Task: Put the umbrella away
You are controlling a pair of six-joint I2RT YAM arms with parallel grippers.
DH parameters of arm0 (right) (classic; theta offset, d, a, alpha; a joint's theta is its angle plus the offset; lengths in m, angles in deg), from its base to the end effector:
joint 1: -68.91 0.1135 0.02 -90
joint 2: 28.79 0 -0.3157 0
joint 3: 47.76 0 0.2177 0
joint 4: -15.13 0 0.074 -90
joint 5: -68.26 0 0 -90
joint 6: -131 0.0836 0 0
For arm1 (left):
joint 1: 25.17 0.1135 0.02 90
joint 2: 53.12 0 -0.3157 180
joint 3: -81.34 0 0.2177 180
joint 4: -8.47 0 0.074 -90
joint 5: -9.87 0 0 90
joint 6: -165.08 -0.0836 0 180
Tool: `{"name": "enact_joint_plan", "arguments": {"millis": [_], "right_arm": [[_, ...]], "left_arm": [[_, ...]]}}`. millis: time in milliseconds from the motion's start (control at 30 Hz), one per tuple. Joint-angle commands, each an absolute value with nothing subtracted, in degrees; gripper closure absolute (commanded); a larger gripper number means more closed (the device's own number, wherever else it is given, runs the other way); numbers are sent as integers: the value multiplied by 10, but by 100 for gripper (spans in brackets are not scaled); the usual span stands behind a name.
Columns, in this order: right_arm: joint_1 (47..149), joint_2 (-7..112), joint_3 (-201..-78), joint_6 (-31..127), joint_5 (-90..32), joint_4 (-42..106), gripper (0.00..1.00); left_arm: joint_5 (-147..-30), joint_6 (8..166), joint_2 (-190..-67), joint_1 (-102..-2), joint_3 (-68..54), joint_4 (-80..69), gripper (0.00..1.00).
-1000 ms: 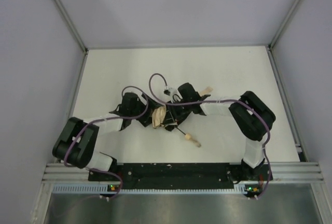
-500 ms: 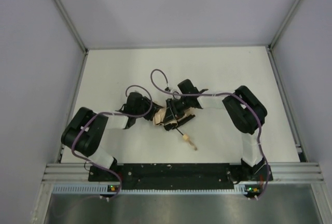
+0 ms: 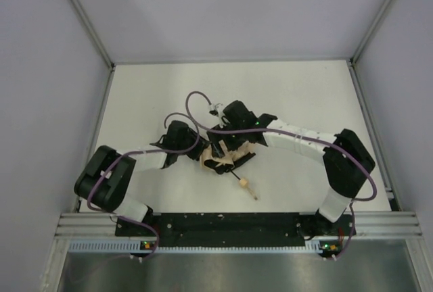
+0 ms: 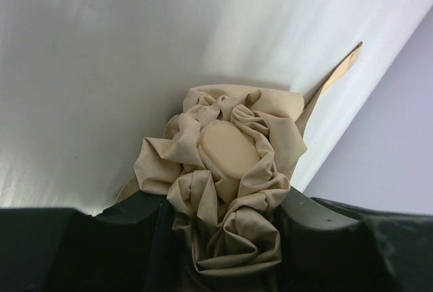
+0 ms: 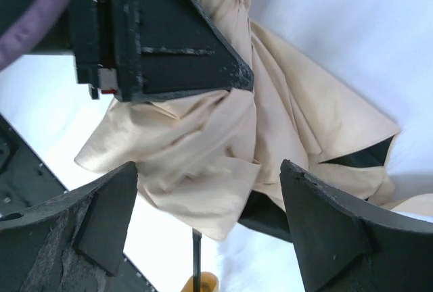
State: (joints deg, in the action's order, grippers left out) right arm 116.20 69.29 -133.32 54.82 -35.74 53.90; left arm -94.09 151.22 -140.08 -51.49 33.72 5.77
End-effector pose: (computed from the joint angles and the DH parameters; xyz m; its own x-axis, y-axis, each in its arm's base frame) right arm 0.2388 0.2885 0.2578 -0.7088 -0.4261 -0.5622 -0.6655 0.6681 0.3327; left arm 0.2482 -0.1453 0.1869 -0.7175 -0.6963 -0.0211 -0.4412 0.4776 -0.7598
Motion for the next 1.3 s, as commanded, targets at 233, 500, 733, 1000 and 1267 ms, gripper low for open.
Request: {"name": "enact_joint_plan", "arguments": {"millis": [233, 500, 733, 1000, 1267], "right_arm": [[1264, 738, -1328, 475, -160, 485, 20], [1268, 783, -1296, 477, -72, 446, 43], [1259, 795, -1279, 479, -87, 412, 100], [1206, 750, -1238, 489, -273, 369, 100], [1155, 715, -1226, 526, -474, 338, 100]], "left_arm": [[-920, 1555, -1380, -518, 268, -111, 100], [-923, 1577, -1393, -520, 240, -161, 100], [-930, 1569, -1395, -520, 256, -155, 99], [-917, 1537, -1341, -518, 311, -125, 30], [-938, 1557, -1314, -525, 377, -27, 1]]}}
